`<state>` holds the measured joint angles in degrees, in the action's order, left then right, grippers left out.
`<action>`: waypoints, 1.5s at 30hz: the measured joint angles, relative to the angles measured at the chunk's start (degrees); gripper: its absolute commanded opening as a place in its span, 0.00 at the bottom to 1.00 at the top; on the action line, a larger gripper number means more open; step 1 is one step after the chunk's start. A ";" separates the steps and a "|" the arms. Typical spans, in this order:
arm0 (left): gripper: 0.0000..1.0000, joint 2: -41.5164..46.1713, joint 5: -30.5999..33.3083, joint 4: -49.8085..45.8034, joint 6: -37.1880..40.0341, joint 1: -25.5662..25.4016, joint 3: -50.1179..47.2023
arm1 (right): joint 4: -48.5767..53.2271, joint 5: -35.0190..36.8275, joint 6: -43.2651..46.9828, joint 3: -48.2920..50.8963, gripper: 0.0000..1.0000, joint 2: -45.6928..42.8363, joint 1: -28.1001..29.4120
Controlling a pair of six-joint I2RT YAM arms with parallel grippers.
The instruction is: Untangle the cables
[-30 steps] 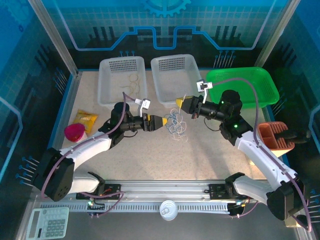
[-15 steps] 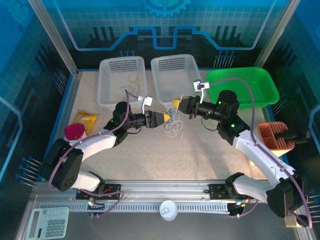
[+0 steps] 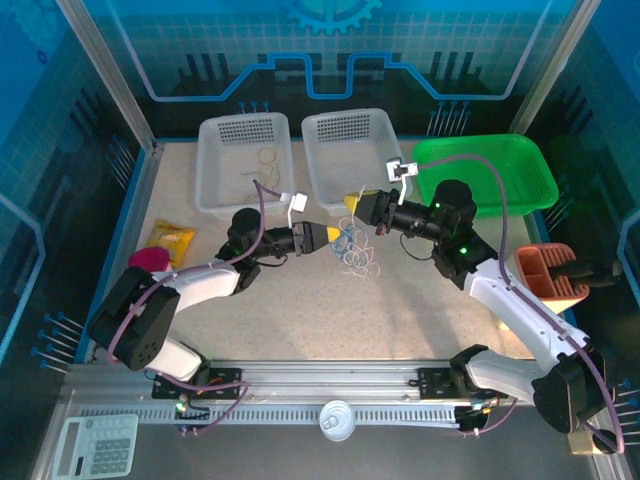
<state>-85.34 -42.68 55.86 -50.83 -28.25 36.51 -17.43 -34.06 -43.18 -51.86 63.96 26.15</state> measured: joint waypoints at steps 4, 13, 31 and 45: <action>0.00 1.95 3.65 -3.89 2.03 0.09 -3.08 | 2.95 1.05 1.01 0.00 0.00 -0.44 -1.11; 0.00 8.52 19.45 -20.76 7.74 1.25 -7.45 | 11.45 1.55 3.15 -1.42 0.00 -5.09 -5.33; 0.00 8.39 28.11 -32.98 10.32 1.46 -8.72 | 10.75 1.95 0.07 -8.55 0.00 -10.93 -11.41; 0.00 5.14 27.89 -33.35 10.49 1.46 -8.68 | 6.08 0.96 -4.61 -26.97 0.00 -2.99 -15.47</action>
<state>-80.20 -14.79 22.50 -40.34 -26.79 27.83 -11.35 -33.10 -47.79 -78.83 60.97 10.68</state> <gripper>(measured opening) 0.052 0.044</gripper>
